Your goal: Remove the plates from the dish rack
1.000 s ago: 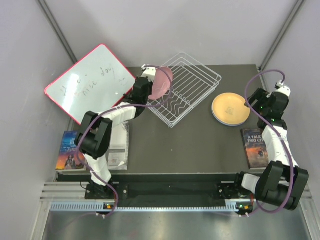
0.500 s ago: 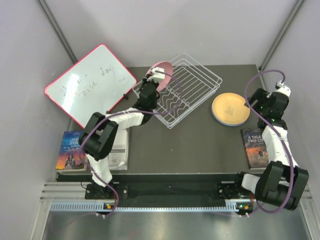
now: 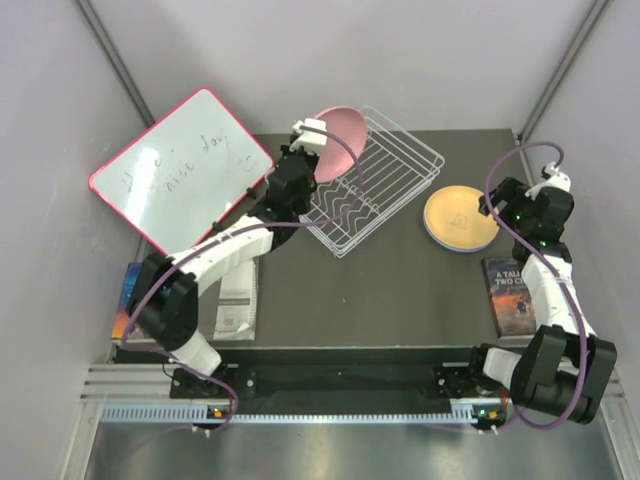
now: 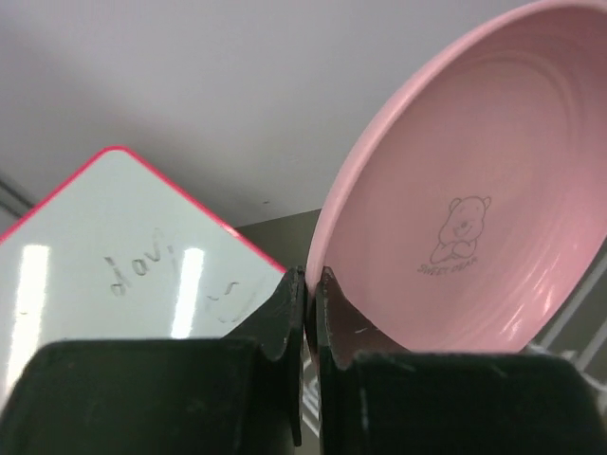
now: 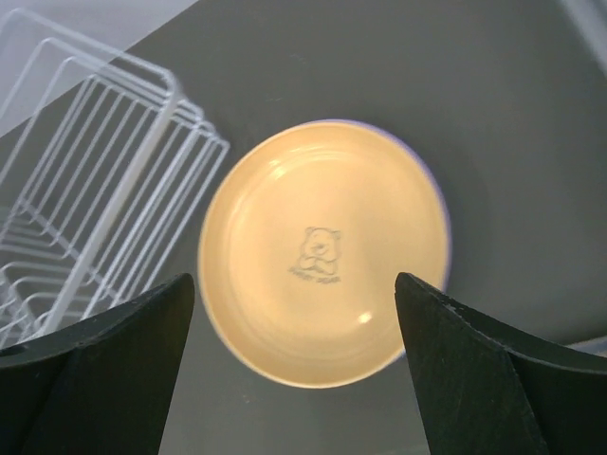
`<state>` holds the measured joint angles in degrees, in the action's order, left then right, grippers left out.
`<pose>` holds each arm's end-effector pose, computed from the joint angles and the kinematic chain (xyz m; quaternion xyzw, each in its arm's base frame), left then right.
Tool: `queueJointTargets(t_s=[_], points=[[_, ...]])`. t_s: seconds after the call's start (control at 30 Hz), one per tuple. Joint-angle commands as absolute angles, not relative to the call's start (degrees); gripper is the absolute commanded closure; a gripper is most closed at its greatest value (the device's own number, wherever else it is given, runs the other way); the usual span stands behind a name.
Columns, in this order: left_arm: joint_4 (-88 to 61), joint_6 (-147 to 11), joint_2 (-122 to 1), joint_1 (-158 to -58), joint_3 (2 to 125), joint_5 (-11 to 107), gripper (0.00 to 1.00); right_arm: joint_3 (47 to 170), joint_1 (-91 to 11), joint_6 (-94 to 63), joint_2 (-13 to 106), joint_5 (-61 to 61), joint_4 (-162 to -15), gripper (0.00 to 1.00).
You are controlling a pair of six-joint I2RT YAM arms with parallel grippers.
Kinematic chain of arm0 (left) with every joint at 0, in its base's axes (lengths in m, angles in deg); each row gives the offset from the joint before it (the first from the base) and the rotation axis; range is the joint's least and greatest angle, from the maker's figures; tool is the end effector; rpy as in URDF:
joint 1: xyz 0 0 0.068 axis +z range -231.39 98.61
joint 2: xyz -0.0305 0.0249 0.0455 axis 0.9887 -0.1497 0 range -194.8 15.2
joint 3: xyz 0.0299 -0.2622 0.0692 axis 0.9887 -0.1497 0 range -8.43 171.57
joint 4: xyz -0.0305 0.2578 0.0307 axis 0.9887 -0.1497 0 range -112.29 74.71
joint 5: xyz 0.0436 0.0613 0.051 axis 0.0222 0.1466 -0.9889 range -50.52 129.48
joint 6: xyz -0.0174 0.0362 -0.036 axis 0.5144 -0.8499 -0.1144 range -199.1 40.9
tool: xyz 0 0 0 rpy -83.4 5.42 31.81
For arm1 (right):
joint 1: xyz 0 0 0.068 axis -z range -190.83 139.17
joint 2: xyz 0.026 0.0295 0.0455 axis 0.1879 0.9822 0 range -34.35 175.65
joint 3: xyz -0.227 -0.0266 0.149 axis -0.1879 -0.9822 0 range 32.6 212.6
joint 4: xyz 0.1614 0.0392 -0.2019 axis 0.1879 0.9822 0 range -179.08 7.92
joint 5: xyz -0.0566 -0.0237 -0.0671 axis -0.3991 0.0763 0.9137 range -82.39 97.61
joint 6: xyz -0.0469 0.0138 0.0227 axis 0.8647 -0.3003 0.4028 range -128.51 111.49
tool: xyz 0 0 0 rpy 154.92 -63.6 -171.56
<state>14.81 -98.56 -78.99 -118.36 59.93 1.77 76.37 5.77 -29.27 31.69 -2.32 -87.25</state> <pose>0.3229 -0.2159 0.3316 0.0956 0.6793 0.1117 0.7190 0.2526 -0.0689 0.2730 0.2231 0.8070 0.0922 0.5389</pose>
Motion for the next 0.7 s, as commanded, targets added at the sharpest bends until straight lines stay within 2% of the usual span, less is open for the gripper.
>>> queueJointTargets(t_s=[0.0, 0.3, 0.6, 0.67], points=[[-1.48, -80.17, -71.91, -118.48, 65.48, 15.28, 1.0, 75.58, 2.46, -31.8, 30.34, -13.03, -95.22, 0.13], [-9.58, -66.62, -75.76, -118.48, 67.95, 30.95, 1.0, 78.22, -13.7, -33.56, 32.01, -13.13, -100.75, 0.13], [-9.23, -62.92, -76.65, -118.48, 67.25, 35.61, 1.0, 81.12, -20.49, -34.71, 36.49, -10.85, -102.96, 0.13], [-8.97, -62.57, -76.65, -118.48, 67.07, 36.32, 1.0, 82.17, -21.11, -34.27, 37.72, -10.76, -102.61, 0.16]])
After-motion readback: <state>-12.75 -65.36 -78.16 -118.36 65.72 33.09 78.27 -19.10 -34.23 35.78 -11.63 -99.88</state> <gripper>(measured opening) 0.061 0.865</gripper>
